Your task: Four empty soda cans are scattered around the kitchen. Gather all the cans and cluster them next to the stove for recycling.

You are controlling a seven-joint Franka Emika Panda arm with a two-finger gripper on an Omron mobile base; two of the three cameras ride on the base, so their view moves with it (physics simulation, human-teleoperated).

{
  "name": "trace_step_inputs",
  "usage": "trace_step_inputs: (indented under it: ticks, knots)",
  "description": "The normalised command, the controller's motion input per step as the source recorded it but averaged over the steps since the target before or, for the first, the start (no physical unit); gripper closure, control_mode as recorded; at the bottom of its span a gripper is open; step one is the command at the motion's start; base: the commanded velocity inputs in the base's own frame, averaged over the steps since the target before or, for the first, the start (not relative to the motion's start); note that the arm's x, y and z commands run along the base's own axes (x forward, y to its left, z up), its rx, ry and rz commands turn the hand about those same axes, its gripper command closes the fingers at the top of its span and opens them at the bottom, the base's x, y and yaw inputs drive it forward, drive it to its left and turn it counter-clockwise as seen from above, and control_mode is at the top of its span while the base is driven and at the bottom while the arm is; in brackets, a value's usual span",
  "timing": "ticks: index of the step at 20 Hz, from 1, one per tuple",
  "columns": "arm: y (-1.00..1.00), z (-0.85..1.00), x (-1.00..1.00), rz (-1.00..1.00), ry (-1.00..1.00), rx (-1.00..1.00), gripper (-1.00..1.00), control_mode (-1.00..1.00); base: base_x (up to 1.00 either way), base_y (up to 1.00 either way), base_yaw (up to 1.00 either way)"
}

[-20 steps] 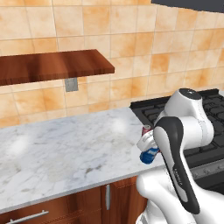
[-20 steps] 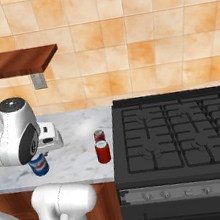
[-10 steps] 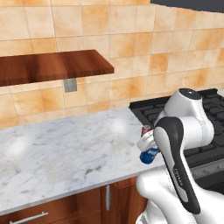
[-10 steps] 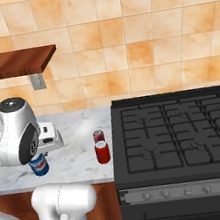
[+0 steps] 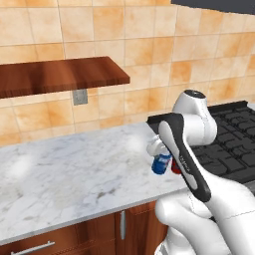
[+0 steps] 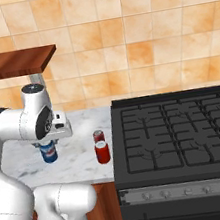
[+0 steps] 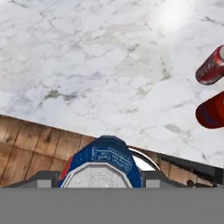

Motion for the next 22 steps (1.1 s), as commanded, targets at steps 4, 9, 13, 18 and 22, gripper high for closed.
trace_step_inputs:
  ticks: [4,9,13,18,22]
  knots:
    - [0.01,0.00,0.28,0.02,0.07,0.00,1.00,-1.00,0.00,0.00,0.00]
    - [0.01,-0.23,0.54,-0.02,0.02,-0.09,1.00,-1.00,0.00,0.00,0.00]
    - [0.00,-0.39,0.37,-0.12,-0.07,-0.16,1.00,-1.00,0.00,0.00,0.00]
    - [-0.02,-0.43,0.68,-0.06,-0.04,0.00,1.00,-1.00,0.00,0.00,0.00]
    - [-0.03,-0.50,0.84,-0.02,0.06,0.00,1.00,-1.00,0.00,0.00,0.00]
